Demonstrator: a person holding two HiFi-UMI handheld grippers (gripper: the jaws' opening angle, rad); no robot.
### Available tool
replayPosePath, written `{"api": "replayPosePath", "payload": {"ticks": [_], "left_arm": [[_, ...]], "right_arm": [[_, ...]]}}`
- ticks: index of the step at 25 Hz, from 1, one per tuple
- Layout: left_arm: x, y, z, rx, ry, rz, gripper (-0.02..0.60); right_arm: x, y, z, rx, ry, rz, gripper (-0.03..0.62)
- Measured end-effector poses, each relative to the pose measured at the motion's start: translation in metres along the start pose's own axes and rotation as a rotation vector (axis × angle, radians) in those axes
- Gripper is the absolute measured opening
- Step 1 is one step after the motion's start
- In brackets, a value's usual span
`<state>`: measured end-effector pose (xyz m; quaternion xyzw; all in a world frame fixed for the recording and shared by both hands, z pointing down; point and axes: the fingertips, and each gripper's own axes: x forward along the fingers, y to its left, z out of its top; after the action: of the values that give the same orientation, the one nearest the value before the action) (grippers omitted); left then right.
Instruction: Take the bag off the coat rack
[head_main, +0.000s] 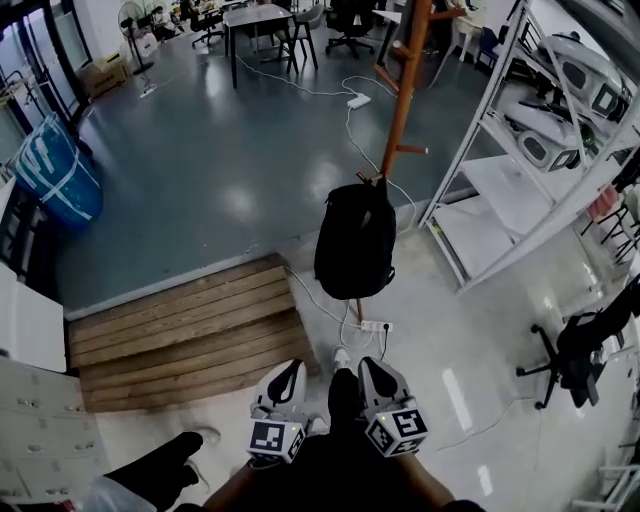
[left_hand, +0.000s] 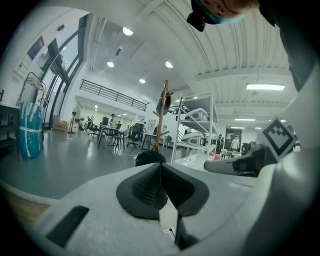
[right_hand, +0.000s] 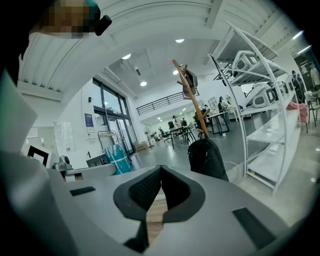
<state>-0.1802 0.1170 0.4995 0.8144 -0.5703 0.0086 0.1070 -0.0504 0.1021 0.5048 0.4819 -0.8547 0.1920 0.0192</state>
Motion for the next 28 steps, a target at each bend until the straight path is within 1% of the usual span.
{"api": "replayPosePath", "payload": {"ticks": [10,19,23,28], "left_arm": [[0.107,0.025,0.008,-0.013,0.037,0.009,0.023],[0.212,0.045,0.021,0.008,0.081,-0.003,0.023],[0.255,0.052,0.023,0.046,0.118,-0.031,0.023],[0.31,0.055,0.022,0.106,0.159,-0.117,0.023]], "right_arm": [[0.087,-0.062,0.035,-0.015,0.034,0.004,0.012],[0.164,-0.125,0.067,-0.005,0.06,-0.011,0.012],[0.194,-0.152,0.074,-0.008,0.092,-0.025,0.014],[0.23,-0.186,0.079,-0.021,0.148,-0.052,0.015]]}}
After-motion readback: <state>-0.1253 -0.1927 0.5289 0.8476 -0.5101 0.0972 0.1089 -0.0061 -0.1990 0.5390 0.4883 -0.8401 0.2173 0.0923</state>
